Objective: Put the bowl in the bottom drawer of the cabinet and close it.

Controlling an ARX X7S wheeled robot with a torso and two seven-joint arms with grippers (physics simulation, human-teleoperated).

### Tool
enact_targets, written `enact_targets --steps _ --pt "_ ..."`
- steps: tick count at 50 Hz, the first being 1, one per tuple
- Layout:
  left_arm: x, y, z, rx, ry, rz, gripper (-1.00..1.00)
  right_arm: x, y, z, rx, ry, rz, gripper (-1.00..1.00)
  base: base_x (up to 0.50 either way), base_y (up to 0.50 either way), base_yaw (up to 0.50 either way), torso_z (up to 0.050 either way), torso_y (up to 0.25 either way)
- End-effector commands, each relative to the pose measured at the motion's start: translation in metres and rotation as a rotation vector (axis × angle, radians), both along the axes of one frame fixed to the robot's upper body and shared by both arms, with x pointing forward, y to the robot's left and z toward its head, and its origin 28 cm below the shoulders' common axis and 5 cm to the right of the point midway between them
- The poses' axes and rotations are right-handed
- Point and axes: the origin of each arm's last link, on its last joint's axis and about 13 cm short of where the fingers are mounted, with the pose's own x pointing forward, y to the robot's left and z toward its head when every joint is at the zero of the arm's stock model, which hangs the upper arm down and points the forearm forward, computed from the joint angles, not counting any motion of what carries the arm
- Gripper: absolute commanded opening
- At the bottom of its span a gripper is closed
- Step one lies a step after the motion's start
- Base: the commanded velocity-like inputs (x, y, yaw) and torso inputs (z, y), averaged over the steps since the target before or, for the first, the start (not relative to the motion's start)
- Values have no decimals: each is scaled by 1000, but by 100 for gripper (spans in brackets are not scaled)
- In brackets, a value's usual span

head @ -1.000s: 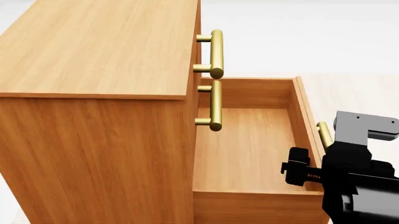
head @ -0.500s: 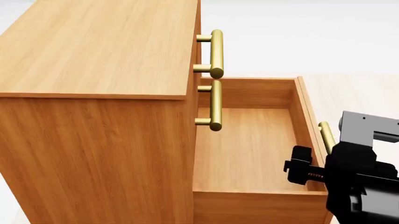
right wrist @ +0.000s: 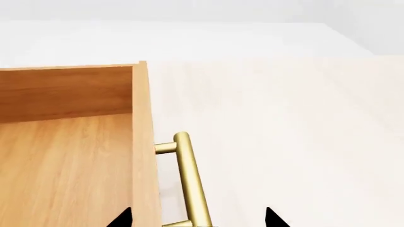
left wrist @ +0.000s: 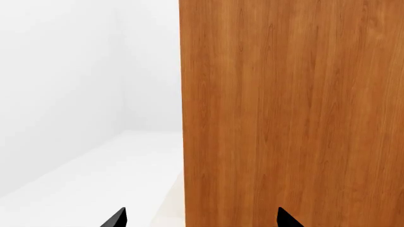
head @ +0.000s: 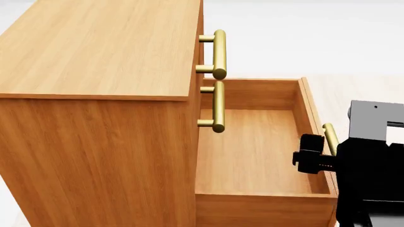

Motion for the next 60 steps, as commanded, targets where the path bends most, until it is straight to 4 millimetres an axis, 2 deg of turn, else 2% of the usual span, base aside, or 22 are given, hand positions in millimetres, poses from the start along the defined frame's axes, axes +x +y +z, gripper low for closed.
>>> enact_targets --steps 1,34,44,60 --pt "0 0 0 -2 0 -1 100 -9 -1 17 -73 -117 24 100 0 0 0 0 0" --pt "1 0 0 -1 -3 -2 100 -24 -28 50 -132 -252 -254 100 0 0 0 0 0" --pt "1 0 0 3 -4 -2 100 -24 -35 53 -112 -241 -386 100 0 0 0 0 0" --pt "1 0 0 3 -4 -1 100 -26 -44 47 -111 -223 -506 100 0 0 0 0 0"
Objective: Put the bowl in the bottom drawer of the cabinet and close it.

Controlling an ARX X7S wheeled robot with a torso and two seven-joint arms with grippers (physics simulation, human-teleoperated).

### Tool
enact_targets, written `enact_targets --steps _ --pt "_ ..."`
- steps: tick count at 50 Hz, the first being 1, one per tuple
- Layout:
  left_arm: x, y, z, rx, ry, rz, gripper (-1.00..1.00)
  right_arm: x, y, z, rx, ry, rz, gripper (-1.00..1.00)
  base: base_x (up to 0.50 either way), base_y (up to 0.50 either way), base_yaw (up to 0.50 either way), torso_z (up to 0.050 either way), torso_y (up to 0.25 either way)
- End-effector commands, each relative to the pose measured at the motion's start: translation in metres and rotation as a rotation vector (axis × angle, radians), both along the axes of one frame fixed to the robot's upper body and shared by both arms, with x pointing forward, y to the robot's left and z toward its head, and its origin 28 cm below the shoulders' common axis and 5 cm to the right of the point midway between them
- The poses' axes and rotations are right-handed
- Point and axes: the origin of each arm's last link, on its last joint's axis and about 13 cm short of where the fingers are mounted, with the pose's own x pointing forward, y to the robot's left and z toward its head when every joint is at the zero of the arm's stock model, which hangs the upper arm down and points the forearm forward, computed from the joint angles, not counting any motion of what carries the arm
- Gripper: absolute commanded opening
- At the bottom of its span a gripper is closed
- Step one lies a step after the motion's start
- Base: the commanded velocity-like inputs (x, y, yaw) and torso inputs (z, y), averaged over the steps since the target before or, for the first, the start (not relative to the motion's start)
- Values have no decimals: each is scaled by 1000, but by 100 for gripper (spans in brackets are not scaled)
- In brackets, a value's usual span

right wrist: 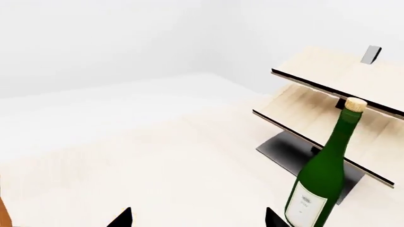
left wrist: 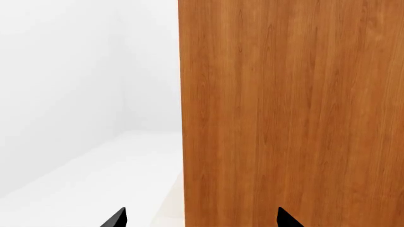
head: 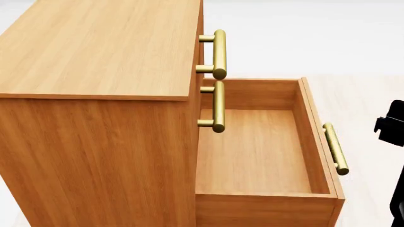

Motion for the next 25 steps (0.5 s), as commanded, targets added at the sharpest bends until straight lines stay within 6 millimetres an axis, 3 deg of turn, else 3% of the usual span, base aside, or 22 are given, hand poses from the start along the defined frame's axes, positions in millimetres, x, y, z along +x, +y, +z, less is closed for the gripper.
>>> enact_targets --steps 1,25 --pt "0 0 -1 -1 -1 1 100 -2 -7 -2 23 3 -107 100 0 0 0 0 0" --pt "-1 0 0 -2 -3 2 100 -3 -20 -11 23 17 -296 100 0 0 0 0 0"
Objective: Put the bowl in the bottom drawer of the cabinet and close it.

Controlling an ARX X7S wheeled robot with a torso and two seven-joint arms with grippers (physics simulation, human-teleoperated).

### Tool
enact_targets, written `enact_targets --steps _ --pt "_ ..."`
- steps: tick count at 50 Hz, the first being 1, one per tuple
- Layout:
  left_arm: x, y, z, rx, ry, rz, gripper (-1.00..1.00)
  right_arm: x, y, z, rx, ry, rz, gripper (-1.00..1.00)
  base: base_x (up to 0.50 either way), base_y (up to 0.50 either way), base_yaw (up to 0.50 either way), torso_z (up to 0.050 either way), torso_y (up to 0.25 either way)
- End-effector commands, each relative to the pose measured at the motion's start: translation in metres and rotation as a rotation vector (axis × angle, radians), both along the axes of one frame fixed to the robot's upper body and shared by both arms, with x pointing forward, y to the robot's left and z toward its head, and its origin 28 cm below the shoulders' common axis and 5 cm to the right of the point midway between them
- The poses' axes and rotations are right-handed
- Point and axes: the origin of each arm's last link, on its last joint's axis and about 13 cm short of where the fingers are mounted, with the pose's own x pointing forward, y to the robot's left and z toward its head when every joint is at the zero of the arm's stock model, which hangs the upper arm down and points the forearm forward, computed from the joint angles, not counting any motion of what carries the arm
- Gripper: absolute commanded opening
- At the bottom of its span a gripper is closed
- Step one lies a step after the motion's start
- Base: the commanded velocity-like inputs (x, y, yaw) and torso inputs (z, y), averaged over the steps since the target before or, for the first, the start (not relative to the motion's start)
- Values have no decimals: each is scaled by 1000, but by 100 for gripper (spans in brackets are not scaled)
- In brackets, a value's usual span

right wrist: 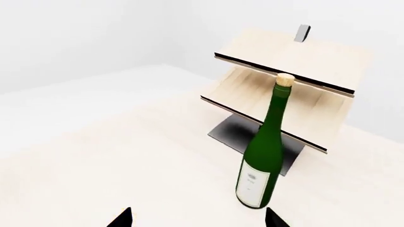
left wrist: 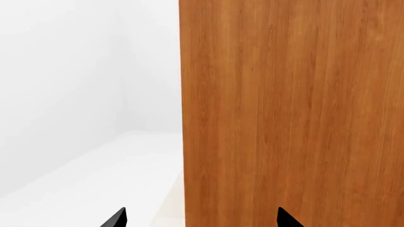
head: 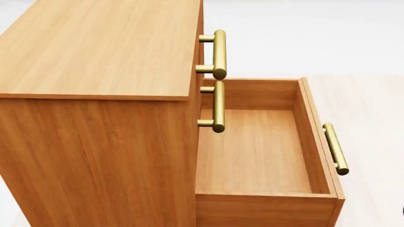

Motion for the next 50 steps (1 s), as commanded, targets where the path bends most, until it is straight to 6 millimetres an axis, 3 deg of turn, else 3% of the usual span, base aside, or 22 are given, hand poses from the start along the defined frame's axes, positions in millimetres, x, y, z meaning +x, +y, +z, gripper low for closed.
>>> enact_targets --steps 1,32,50 --pt "0 0 0 -1 -1 1 100 -1 -7 -5 -7 12 -103 100 0 0 0 0 0" --pt "0 0 1 0 -1 2 100 -5 -37 -16 -21 43 -324 100 0 0 0 0 0" --pt "-1 0 1 0 -2 2 100 -4 -41 -26 109 111 -266 100 0 0 0 0 0"
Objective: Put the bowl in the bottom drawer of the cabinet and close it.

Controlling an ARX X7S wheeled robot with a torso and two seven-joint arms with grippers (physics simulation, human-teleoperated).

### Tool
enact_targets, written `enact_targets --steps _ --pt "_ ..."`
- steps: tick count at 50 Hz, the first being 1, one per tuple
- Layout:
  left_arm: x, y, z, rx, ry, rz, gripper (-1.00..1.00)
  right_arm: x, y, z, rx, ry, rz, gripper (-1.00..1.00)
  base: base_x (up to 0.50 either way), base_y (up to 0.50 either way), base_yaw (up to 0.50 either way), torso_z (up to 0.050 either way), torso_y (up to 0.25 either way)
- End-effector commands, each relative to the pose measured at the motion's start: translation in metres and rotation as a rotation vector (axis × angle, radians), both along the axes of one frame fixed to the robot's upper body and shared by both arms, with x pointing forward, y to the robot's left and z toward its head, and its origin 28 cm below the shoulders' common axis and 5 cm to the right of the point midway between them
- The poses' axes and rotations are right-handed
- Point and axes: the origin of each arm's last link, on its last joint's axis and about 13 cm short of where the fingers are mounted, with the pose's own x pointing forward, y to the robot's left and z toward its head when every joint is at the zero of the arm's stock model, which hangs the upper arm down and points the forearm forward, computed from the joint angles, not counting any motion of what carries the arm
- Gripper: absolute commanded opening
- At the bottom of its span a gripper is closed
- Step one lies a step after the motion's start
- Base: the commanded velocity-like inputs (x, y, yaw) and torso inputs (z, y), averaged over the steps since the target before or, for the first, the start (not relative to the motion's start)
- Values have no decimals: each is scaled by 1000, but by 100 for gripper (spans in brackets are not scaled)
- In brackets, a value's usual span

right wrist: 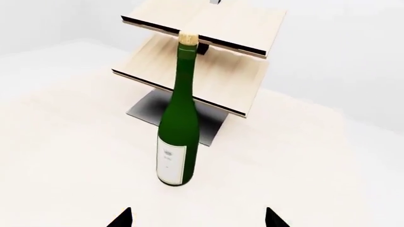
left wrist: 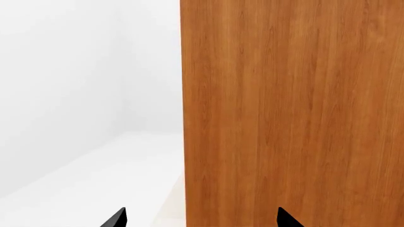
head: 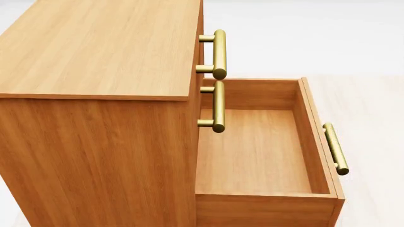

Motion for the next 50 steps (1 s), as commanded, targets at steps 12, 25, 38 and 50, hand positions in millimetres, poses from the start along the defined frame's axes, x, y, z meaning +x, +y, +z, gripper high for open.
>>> enact_targets --steps 12,25,38,50 --pt "0 0 -1 12 -5 1 100 -2 -3 -7 133 45 40 100 0 0 0 0 0" --pt "0 0 -1 12 -5 2 100 -3 -7 -15 181 79 -16 100 0 0 0 0 0" --pt "0 0 -1 12 -6 1 100 -3 -7 -22 194 111 -24 100 0 0 0 0 0" --pt "0 0 -1 13 -5 1 100 -8 -14 -27 181 132 -98 100 0 0 0 0 0"
